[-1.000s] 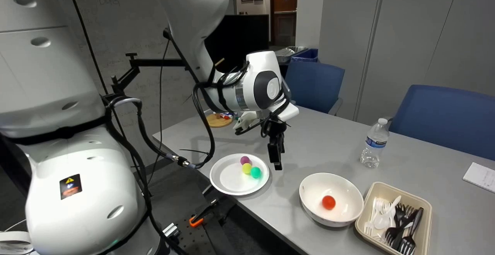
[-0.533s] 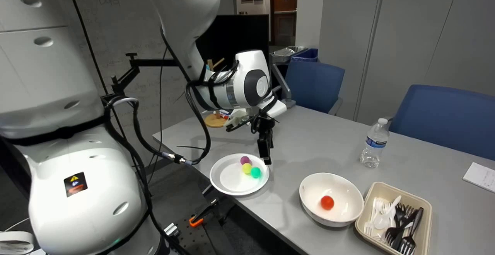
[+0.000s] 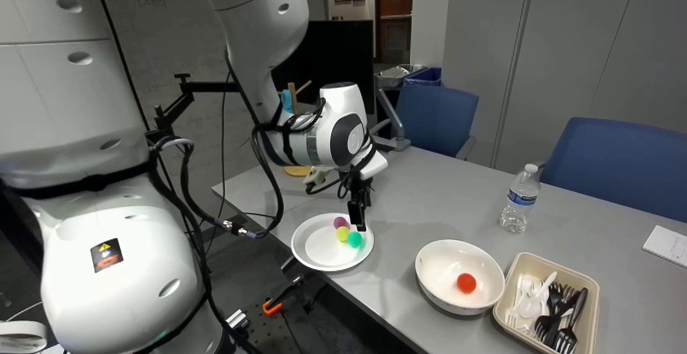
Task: Move the red, green and yellow objects from the white plate onto the white bowl respectively
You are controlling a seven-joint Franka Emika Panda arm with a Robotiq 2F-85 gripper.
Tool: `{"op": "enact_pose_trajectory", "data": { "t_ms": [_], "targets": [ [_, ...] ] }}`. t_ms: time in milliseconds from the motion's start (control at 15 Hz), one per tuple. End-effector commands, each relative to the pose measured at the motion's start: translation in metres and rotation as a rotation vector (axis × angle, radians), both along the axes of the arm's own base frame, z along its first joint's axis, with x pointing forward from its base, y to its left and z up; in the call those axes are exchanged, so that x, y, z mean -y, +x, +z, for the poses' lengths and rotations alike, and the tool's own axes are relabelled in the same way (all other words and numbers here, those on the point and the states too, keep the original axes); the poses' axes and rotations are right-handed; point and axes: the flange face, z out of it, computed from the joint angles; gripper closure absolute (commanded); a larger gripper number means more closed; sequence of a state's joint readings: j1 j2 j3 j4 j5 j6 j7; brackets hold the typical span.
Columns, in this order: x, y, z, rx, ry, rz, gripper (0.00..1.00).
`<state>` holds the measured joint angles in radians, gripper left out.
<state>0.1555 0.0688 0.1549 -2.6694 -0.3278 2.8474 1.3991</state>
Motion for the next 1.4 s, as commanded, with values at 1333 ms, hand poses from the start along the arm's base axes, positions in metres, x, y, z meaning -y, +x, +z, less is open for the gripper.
{"op": "enact_pose_trajectory", "data": {
  "t_ms": [1333],
  "targets": [
    [-0.011,-0.018,-0.066,-0.019,0.086,-0.049,0.05]
  ]
}}
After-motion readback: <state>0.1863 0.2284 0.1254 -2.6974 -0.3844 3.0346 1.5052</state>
